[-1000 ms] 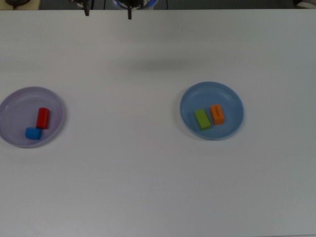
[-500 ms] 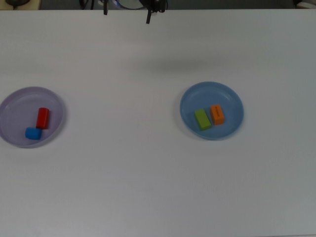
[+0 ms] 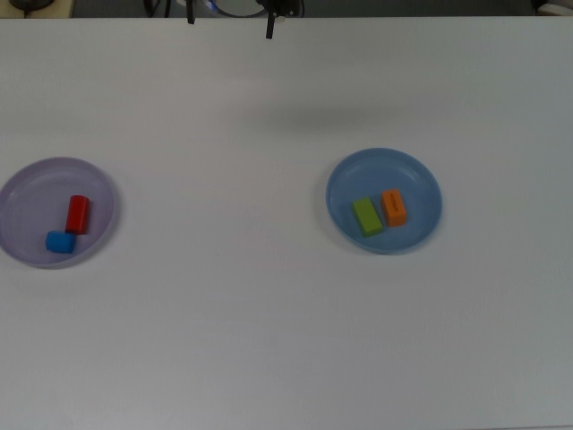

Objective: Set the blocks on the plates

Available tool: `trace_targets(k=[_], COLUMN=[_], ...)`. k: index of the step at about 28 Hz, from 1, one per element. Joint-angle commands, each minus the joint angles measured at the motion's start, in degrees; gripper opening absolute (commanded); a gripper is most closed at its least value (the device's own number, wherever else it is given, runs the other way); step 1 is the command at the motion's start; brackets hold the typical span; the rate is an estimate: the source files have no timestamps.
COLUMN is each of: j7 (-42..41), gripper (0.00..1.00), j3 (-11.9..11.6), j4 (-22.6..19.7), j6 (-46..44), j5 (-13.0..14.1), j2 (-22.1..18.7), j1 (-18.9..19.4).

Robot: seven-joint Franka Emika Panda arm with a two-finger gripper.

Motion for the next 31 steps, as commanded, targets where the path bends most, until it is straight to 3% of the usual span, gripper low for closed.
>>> trace_targets(k=[1, 7, 31], j7=[1.00, 0.74, 0.56], gripper=[1.00, 1.00, 1.00], j3=[0.18, 0.27, -2.28], j4=[-1.11, -1.11, -1.64], j6=[0.46, 0.46, 1.78], j5=[1.28, 1.01, 4.79], j2=[-2.08, -1.81, -1.29], j1=[0.09, 0.09, 0.00])
